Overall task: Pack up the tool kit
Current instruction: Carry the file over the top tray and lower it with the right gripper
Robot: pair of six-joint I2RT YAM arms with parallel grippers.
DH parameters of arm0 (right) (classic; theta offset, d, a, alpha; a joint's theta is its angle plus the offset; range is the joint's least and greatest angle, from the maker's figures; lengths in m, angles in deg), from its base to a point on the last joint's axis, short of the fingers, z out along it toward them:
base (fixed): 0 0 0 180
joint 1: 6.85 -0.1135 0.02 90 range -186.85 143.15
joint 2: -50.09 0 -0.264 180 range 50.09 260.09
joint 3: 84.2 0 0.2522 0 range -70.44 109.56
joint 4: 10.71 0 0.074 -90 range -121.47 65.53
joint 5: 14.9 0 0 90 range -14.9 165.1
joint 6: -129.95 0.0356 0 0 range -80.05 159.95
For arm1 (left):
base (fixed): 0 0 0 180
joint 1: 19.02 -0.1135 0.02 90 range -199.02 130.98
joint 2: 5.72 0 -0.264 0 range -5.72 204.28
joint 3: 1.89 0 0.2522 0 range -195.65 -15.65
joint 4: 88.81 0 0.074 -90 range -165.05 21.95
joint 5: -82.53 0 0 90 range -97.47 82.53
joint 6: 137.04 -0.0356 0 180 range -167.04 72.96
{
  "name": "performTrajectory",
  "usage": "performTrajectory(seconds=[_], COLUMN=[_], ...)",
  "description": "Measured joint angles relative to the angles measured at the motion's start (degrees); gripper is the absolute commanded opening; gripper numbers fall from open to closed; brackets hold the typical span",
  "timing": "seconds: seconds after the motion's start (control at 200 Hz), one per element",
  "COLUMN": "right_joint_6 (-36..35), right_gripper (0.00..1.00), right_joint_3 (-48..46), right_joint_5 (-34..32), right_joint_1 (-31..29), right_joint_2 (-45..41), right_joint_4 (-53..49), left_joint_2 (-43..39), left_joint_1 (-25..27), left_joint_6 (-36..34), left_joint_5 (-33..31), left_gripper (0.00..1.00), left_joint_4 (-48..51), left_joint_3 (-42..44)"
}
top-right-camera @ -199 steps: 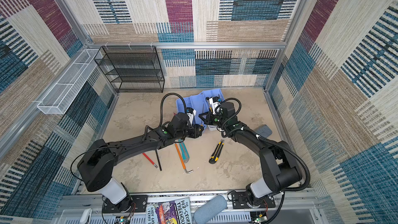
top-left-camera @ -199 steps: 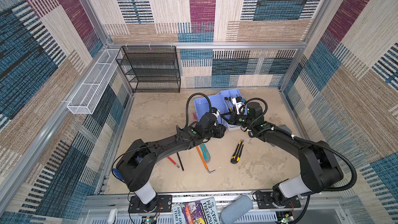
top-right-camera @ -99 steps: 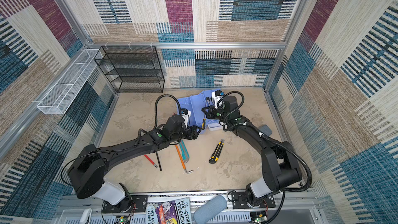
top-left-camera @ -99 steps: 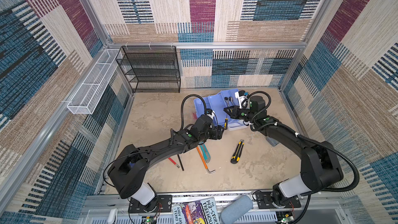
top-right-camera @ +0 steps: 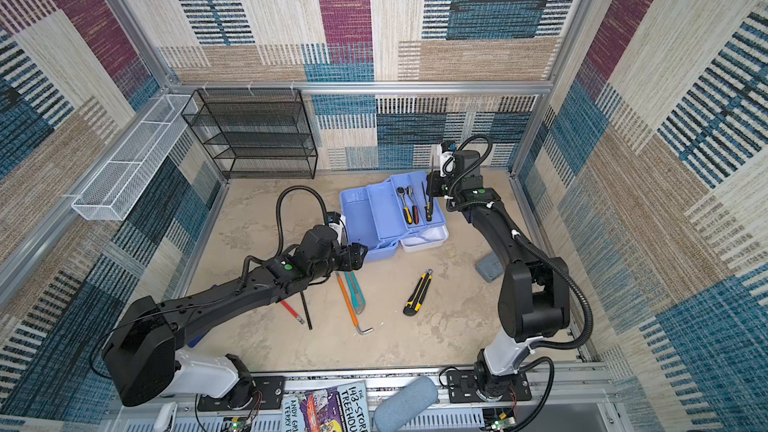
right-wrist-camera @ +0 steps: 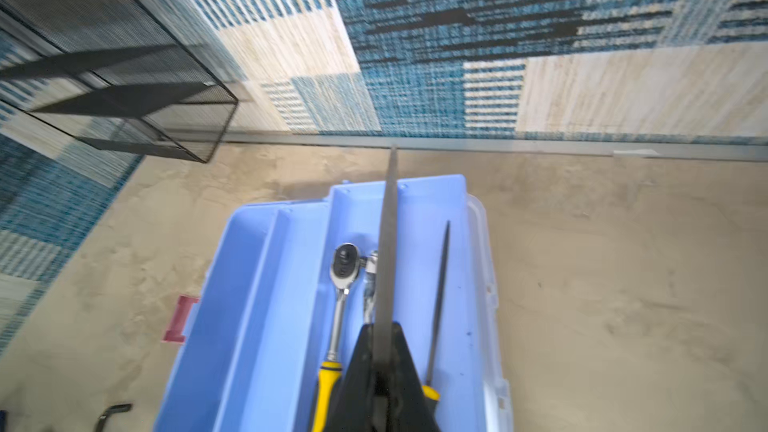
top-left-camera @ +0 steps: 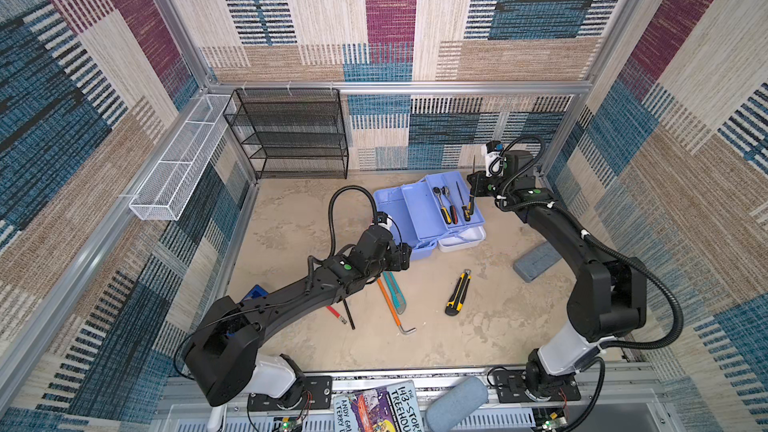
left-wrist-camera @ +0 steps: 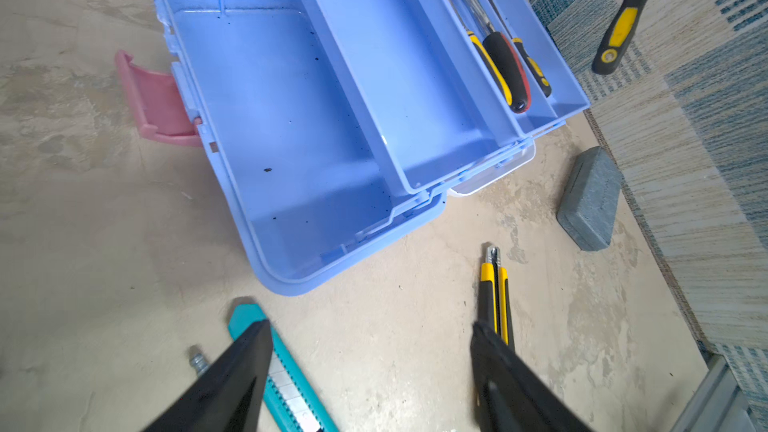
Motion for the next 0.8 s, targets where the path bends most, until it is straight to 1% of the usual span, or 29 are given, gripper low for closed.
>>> performTrajectory(seconds=[0.25,0.381,0.601,0.706,0.751,0.801], right_joint_6=[-4.33,-5.6,-5.77,-5.77,-5.75,-5.68], right_gripper=[0.0,0.0,0.02,0.07,0.12,0.19], right_joint_3=[4.5,5.68,5.73,5.53,5.31,4.98], right_joint_5=[-5.79,-6.29,-6.1,-5.62,-5.42,-5.11], right_joint_1=[0.04,0.04,-0.04,-0.07,-0.07,-0.07], right_joint_2=[5.44,7.32,9.01,9.22,9.29,9.29], right_joint_4=[-4.24,-5.79,-6.27,-5.92,-5.7,-5.53], left_joint_2=[-0.61,-0.61,-0.17,-0.17,-0.2,-0.2], left_joint_1=[-0.39,-0.61,-0.87,-0.98,-1.03,-1.09], left_joint_6=[0.26,0.46,0.7,0.79,0.85,0.85], left_joint_5=[-0.09,-0.07,0.15,0.15,0.15,0.15], left_gripper=[0.78,0.78,0.78,0.79,0.78,0.78], left_joint_4=[1.36,1.38,1.42,1.44,1.42,1.42], left_joint_3=[0.87,0.92,0.92,0.92,0.92,0.92])
